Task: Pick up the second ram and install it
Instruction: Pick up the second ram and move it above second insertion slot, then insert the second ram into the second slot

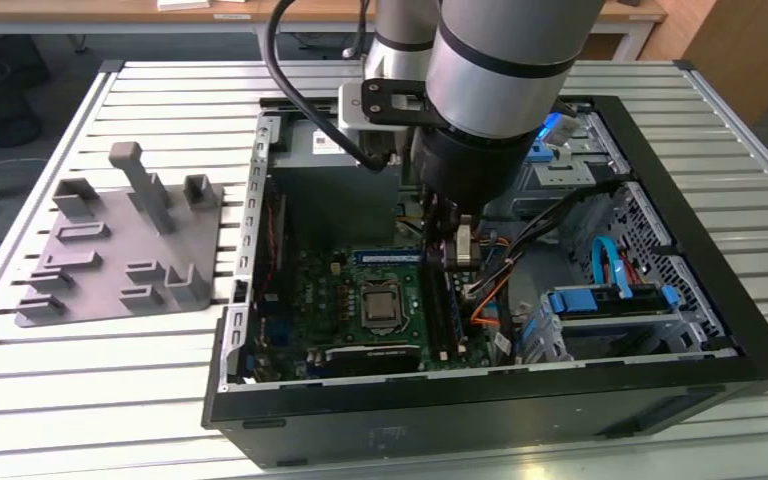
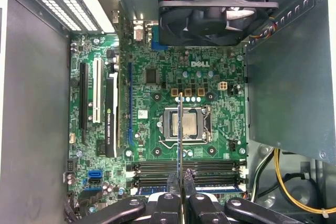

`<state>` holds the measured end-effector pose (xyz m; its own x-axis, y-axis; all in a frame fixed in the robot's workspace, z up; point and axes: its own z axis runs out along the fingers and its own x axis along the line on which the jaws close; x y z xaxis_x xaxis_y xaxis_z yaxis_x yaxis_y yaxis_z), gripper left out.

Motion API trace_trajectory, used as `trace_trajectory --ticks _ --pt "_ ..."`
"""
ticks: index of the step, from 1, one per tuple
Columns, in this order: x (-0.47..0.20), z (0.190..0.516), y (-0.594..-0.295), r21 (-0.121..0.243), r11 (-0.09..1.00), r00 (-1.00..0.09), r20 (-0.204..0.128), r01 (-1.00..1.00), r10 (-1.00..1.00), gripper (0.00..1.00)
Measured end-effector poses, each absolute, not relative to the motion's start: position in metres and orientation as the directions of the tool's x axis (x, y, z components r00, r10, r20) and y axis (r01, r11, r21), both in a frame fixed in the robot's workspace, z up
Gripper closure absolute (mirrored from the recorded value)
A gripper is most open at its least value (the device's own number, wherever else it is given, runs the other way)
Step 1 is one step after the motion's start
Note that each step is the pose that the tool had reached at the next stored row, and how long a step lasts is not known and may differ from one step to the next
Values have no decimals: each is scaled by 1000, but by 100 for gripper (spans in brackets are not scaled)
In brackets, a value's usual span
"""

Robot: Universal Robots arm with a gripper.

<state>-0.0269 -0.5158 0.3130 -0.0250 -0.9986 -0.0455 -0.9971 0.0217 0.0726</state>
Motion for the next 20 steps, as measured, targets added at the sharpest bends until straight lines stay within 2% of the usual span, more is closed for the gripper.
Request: trace_trajectory --ticks 12,20 --pt "-27 313 -516 73 34 -37 -46 -997 -998 86" --pt "-27 313 -516 73 150 -153 -46 -986 -987 86"
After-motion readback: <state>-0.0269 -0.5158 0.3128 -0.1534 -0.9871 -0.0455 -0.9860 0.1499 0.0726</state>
